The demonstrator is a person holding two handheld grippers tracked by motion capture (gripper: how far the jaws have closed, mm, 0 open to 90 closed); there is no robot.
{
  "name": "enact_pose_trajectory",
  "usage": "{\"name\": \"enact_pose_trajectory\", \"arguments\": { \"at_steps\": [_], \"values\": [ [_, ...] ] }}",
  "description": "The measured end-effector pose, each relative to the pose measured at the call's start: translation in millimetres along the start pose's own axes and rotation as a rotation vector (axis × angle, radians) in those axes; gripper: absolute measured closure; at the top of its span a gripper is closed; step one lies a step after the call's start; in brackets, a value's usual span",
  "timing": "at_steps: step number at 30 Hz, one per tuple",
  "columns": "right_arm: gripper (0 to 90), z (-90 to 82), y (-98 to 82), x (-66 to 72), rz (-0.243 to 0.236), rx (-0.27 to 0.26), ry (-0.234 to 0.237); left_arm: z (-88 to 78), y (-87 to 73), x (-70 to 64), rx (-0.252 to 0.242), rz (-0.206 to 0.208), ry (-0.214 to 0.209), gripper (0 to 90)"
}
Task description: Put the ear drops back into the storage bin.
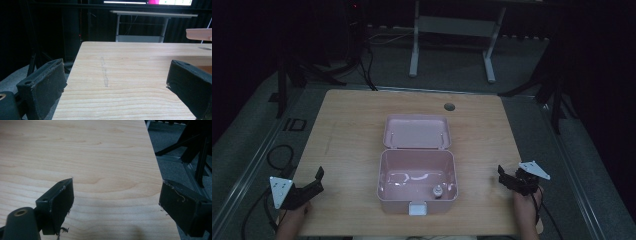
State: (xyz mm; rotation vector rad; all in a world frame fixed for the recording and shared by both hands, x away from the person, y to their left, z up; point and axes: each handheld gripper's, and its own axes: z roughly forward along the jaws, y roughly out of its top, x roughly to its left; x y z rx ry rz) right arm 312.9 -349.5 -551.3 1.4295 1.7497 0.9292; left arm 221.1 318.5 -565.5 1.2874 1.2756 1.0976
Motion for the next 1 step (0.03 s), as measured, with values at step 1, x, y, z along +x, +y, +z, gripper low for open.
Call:
{"name": "enact_pose_trajectory", "arguments": {
  "at_steps": [1],
  "values": [
    [12.1,0.4,0.0,0.5,-0.006,0.002,-0.003,0.0,0.0,0.0,0.000,0.000,0.000,2.4]
  ]
}}
